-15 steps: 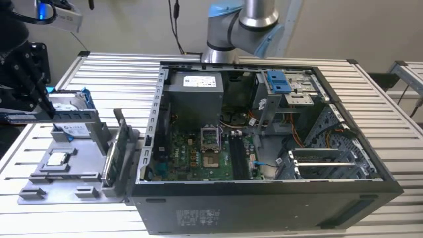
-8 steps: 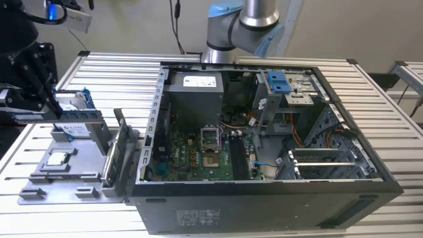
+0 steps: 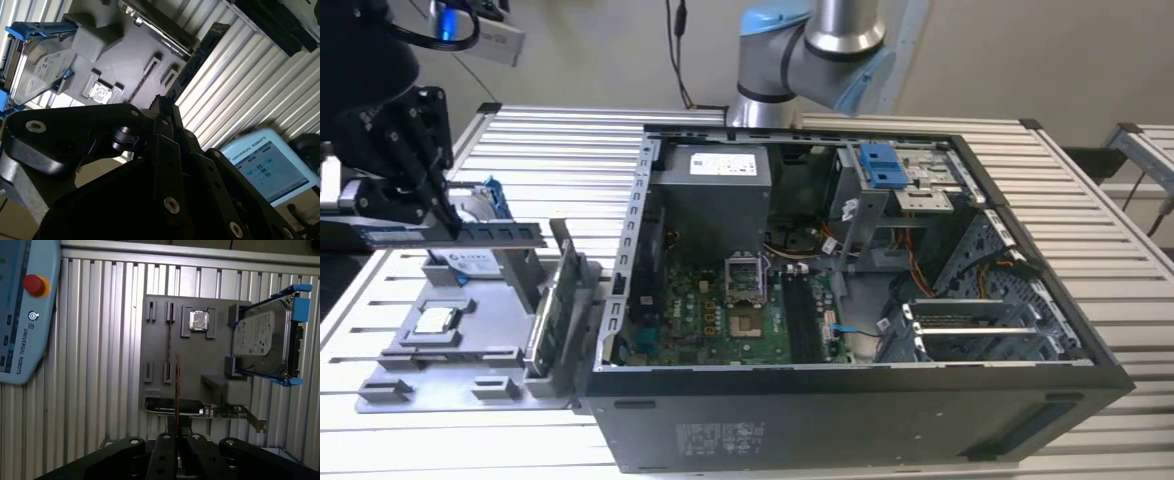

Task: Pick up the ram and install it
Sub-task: 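Pick up the ram and move it above insertion slot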

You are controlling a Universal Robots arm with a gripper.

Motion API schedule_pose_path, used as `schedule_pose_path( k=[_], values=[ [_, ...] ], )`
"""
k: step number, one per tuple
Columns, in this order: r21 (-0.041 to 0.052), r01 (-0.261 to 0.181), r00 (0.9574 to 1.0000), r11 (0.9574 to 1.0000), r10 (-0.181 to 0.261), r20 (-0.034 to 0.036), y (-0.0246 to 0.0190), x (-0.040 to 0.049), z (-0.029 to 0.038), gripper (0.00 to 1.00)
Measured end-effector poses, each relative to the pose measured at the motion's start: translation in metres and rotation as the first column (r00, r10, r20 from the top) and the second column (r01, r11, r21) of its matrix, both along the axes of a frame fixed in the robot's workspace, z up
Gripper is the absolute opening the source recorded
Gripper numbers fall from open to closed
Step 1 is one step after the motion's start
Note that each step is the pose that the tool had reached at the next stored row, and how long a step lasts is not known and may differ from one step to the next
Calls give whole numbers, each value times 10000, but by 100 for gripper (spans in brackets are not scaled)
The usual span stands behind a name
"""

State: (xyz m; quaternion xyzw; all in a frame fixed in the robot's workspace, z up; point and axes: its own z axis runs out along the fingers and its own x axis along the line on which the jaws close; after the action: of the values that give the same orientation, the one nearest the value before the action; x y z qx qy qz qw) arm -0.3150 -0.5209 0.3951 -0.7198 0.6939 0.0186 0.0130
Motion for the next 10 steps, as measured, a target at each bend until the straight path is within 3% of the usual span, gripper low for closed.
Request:
schedule_pose_path(
  k=[10],
  values=[
    [-1,0,10000,10000,0,-3,1,143,0,14]
  ],
)
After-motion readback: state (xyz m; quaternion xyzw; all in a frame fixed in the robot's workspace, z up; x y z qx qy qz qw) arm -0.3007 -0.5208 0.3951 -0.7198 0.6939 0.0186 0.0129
